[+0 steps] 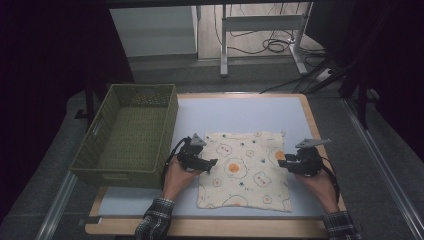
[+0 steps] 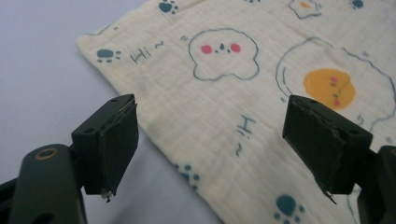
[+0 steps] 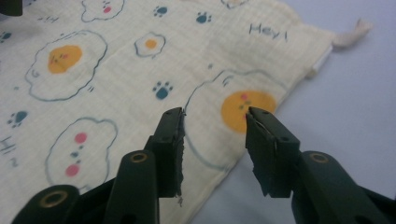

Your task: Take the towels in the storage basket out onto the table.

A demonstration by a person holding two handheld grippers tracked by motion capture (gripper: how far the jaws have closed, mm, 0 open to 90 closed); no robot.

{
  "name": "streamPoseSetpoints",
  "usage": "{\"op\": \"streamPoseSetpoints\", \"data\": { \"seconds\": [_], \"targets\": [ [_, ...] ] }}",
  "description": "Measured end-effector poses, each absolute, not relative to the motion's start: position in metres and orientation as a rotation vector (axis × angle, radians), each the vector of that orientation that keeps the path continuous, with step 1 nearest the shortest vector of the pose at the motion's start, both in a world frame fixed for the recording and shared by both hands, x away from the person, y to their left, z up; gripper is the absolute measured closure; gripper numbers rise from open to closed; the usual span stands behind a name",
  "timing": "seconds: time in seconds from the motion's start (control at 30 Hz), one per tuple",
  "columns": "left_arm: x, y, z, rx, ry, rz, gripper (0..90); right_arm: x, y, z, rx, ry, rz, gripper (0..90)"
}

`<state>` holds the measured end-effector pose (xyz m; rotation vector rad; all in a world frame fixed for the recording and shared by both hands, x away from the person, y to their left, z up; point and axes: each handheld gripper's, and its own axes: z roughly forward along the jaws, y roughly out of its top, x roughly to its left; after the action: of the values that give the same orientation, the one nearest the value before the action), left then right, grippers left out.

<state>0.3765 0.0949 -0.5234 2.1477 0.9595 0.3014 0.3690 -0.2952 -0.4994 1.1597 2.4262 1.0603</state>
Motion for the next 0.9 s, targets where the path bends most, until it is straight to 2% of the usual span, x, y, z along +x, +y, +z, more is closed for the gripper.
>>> {"op": "streamPoseSetpoints", "data": {
  "seconds": [0.03,0.2,0.3,0.6,0.9],
  "targets": [
    [0.379,0.094,-0.523,2.149,0.964,0.317,21.0,0.376,-0.293,-0.499,1.116,2.418,1.029,60.7],
    [0.392,0.093,-0.522,2.166,0.996,0.39,23.9,0.391,-0.29,-0.499,1.153,2.375,1.006,61.8],
    [0.399,0.095,-0.521,2.154,1.015,0.417,28.4,0.403,-0.291,-0.498,1.18,2.332,1.011,66.7],
    [0.426,0.102,-0.52,2.119,1.091,0.478,43.4,0.438,-0.298,-0.499,1.234,2.272,0.997,71.7],
    [0.447,0.108,-0.528,2.07,1.164,0.524,53.9,0.462,-0.292,-0.504,1.261,2.258,0.971,72.5]
  ]
}}
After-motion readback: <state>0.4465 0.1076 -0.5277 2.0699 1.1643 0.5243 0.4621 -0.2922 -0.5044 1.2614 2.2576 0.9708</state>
